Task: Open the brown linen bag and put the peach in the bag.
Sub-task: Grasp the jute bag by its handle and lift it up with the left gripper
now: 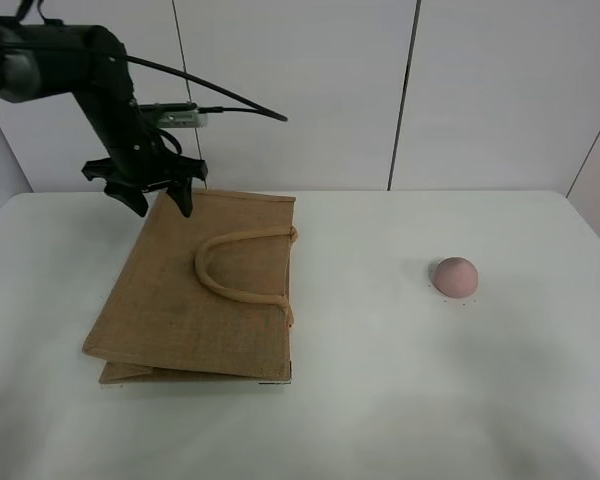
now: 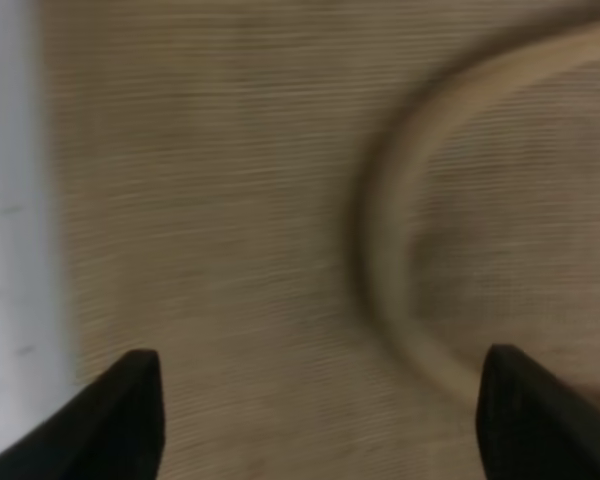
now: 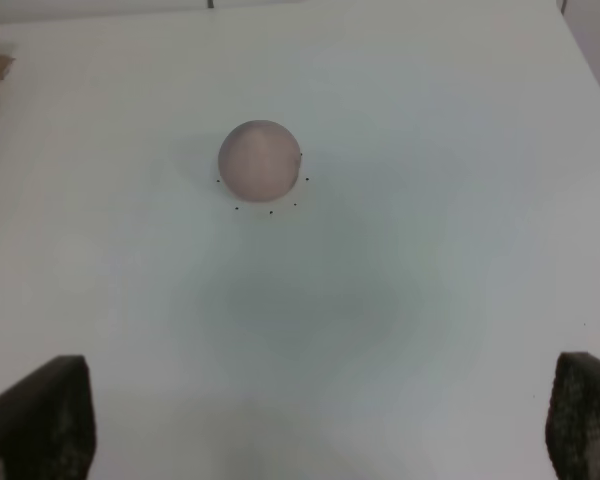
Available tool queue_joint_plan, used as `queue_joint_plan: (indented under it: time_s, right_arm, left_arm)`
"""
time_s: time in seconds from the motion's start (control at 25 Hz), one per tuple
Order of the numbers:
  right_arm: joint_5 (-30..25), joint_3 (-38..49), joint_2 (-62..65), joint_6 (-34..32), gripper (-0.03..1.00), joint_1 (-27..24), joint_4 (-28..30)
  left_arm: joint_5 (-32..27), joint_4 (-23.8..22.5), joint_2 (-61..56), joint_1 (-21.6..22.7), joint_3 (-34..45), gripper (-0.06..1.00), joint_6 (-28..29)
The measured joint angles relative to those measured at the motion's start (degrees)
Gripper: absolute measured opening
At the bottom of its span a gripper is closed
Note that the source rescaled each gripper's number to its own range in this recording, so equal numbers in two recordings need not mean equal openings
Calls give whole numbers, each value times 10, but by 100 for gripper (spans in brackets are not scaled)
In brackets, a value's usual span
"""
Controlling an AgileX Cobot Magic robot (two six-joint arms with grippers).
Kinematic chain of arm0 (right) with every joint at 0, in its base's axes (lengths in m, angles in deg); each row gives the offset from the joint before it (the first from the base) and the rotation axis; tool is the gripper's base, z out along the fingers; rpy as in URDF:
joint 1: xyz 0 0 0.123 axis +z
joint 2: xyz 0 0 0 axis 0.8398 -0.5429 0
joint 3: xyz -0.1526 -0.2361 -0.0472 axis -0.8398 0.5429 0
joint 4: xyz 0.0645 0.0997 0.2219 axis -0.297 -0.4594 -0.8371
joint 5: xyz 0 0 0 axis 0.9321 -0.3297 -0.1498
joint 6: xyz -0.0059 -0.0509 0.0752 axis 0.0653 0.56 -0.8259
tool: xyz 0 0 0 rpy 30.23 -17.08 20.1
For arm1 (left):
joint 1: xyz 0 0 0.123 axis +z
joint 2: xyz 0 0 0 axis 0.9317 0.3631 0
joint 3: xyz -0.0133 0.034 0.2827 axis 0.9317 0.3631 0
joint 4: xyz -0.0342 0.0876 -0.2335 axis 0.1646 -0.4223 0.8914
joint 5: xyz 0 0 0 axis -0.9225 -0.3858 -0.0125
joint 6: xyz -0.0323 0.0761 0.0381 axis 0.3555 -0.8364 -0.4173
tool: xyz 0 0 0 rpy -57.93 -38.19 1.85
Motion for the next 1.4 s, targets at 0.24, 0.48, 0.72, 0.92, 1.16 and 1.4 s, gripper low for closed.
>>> queue_joint_plan:
  time_s: [0.24,0.48,0.72,0.92,1.16,1.4]
  right_arm:
    - [0,0,0,0,100,0,0]
    - [0,0,0,0,100,0,0]
    - [0,0,0,0,100,0,0]
    - [0,0,0,0,100,0,0]
    - [0,0,0,0,100,0,0]
    - [0,0,0,0,100,0,0]
  left_arm:
    - [-18,0,63,-13,-33,95,13]
    - [-26,16,90,-13,-33,95,17]
    - [-12,36,100,-26,-33,95,18]
    - [3,34,121,-32,-33,95,22]
    - [4,7,132,-32,-33,95,46]
    - [9,6,135,-32,-33,95,49]
